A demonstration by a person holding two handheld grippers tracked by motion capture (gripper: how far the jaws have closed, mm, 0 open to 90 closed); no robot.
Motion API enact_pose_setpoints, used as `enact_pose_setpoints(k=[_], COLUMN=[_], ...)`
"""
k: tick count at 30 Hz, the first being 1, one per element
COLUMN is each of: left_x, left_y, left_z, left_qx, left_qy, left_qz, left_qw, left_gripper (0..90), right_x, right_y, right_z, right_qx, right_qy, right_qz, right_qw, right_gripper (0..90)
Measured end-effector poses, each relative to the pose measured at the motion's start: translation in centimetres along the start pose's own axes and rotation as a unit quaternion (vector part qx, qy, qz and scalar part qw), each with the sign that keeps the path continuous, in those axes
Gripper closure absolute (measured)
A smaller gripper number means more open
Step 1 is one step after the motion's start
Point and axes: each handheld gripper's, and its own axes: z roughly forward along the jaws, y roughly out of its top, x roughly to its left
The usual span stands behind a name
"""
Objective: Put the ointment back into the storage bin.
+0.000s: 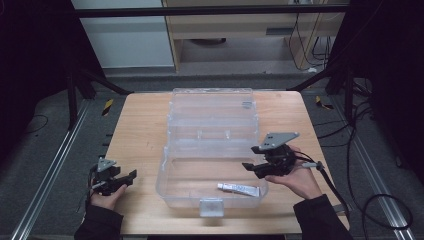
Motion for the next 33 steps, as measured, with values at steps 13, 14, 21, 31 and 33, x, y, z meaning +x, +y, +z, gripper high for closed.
enact_pose_setpoints(k=[13, 14, 21, 31, 33], left_x=[0.0, 0.0, 0.0, 0.0, 0.1], left_y=[0.0, 0.0, 0.0, 0.0, 0.0], left_z=[-0.1, -0.1, -0.1, 0.0, -0.1], left_qx=[-0.002, -0.002, -0.003, -0.004, -0.004], left_qy=[-0.002, -0.002, -0.003, -0.005, -0.005], left_qz=[0.001, 0.001, 0.002, 0.000, 0.003], left_qw=[1.0000, 1.0000, 1.0000, 1.0000, 1.0000], left_gripper=[34.8, 34.9, 35.2, 38.0, 39.0], right_x=[-2.3, -2.4, -3.8, -6.0, -6.3], right_y=[-5.6, -6.1, -9.2, -13.0, -13.5], right_z=[-2.9, -2.9, -2.6, -1.9, -1.8], right_qx=[-0.067, -0.069, -0.075, -0.062, -0.058], right_qy=[-0.086, -0.090, -0.149, -0.193, -0.196], right_qz=[0.105, 0.114, 0.156, 0.221, 0.227], right_qw=[0.9884, 0.9869, 0.9736, 0.9539, 0.9523], right_gripper=[22.2, 22.1, 18.0, 14.5, 14.1])
